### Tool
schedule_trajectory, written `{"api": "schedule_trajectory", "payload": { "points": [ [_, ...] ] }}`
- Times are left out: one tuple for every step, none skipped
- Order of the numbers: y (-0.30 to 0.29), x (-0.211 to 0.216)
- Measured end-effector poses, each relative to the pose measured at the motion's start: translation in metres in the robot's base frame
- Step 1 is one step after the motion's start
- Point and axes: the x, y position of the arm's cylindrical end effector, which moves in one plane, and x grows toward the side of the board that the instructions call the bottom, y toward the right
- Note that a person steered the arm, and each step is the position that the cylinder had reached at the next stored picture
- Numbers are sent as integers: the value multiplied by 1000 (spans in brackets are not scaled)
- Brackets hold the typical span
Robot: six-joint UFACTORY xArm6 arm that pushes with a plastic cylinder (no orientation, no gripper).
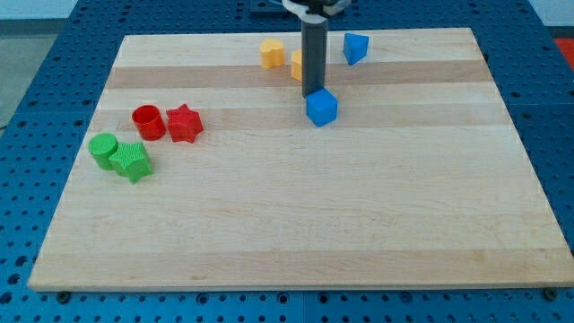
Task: Push the blue cube to the center of the board
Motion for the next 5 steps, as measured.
{"api": "schedule_trajectory", "payload": {
  "points": [
    [26,19],
    [19,49],
    [63,74],
    [56,83],
    [-3,96]
  ]
}}
